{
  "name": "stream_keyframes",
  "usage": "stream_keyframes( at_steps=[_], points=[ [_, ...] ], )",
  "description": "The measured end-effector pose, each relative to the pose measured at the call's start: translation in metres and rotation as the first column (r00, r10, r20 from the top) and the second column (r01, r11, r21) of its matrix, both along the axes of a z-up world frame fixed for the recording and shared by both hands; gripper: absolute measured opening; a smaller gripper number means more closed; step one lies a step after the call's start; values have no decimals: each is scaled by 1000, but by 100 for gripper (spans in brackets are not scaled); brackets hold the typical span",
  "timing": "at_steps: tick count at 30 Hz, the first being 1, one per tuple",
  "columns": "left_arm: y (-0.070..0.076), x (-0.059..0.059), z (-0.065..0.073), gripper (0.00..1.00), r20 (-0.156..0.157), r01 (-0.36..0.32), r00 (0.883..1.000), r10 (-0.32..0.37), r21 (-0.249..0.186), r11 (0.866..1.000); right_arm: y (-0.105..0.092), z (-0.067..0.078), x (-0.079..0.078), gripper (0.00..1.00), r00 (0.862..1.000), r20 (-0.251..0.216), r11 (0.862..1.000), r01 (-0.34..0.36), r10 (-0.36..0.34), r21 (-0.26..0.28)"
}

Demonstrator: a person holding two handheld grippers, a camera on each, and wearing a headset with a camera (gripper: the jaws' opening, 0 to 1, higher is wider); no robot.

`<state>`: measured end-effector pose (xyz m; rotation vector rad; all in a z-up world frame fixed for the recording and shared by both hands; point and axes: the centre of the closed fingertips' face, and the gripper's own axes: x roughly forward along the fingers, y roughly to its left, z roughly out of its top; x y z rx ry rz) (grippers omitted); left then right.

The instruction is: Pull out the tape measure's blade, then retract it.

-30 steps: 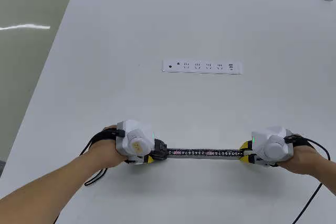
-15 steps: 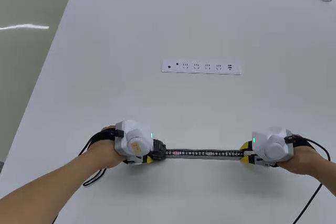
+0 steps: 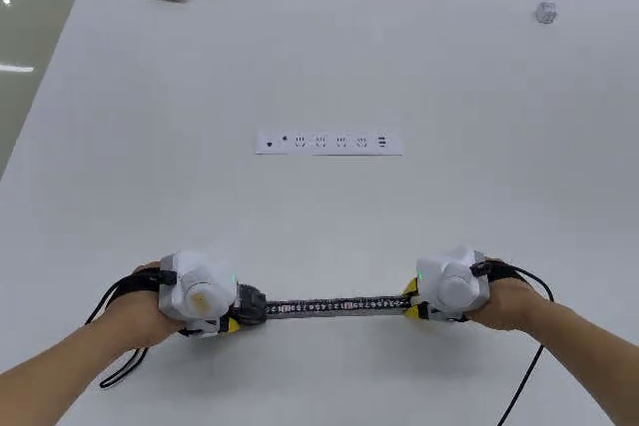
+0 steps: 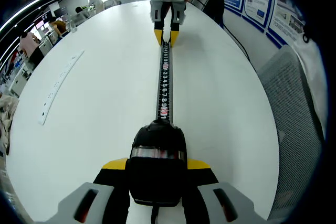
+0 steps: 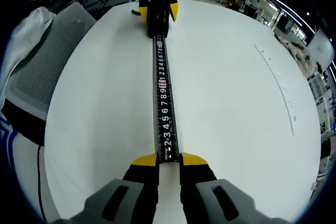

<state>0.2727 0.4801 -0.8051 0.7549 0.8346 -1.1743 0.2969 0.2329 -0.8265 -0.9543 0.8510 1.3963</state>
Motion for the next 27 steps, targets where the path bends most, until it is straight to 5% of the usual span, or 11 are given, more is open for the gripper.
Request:
stream_keyframes(
  at_steps=[16,27],
  points=[
    [1,0,-1,37,3,10,1000,-10,21,1000,-1,-3,1,16,1000,-18,998,5,-6,-70],
    [3,3,0,46,15,-55,998,55,5,998,-1,-1,1,17,999,-7,996,31,-32,-79]
  ],
)
